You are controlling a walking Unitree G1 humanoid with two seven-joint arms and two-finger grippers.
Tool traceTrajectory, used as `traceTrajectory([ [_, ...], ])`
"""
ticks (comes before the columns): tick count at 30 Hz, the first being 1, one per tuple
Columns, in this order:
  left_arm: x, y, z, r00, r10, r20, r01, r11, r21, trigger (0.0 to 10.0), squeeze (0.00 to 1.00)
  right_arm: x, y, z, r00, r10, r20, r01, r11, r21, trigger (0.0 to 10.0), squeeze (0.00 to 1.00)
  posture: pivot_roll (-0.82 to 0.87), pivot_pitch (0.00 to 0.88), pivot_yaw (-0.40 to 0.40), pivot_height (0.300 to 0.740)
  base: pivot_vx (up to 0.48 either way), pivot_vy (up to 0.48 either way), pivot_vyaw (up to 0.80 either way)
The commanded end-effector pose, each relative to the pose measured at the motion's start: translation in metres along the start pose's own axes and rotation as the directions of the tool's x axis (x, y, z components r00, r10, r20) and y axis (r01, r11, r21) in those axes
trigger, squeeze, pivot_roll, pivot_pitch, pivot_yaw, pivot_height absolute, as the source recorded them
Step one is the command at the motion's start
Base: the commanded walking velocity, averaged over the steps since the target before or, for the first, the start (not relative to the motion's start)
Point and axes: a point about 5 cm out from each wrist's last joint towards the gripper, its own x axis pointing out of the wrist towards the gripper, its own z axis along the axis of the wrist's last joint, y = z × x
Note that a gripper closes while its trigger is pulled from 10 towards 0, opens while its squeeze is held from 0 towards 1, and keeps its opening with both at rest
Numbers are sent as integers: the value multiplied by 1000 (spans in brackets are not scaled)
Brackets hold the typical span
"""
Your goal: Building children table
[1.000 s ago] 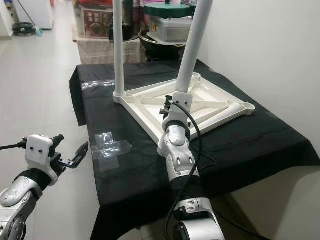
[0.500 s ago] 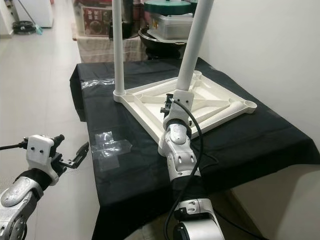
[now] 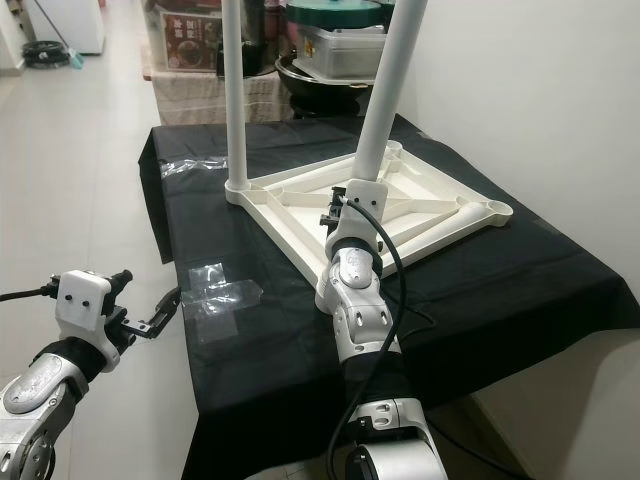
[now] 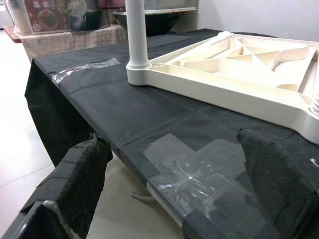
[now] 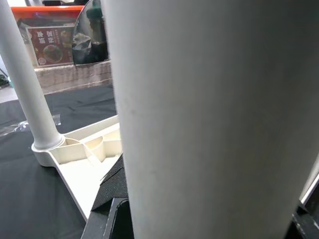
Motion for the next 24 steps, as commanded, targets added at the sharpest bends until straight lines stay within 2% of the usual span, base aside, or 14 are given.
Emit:
traceTrajectory([
  [1,2,-1,-1,1000,-13,-2,13,1000,14,10000,0,-4,-8,-25,993,-32,-116,34,999,15,10000,0,77,0,-91,740,0,0,0],
  [4,2,-1,-1,1000,-14,-3,14,1000,15,10000,0,-4,-9,-23,993,-34,-112,36,999,20,10000,0,77,0,-89,740,0,0,0],
  [5,2,-1,-1,1000,-14,-3,14,1000,15,10000,0,-4,-9,-22,994,-33,-107,36,999,22,10000,82,77,0,-89,740,0,0,0],
  [6,2,-1,-1,1000,-14,-3,14,1000,15,10000,0,-4,-9,-21,995,-31,-99,34,999,28,10000,231,77,0,-89,740,0,0,0],
  [7,2,-1,-1,1000,-14,-3,14,1000,15,10000,0,-4,-9,-21,995,-31,-99,34,999,28,10000,231,77,0,-89,740,0,0,0],
  [8,1,-1,-1,1000,-15,-4,15,1000,15,10000,0,-5,-8,-19,995,-32,-90,35,999,31,10000,1000,77,0,-89,740,0,0,0],
  [24,3,-1,-1,1000,-20,-4,20,1000,16,10000,0,-9,-6,16,999,-10,39,7,996,91,10000,1000,68,0,-83,740,0,0,0],
])
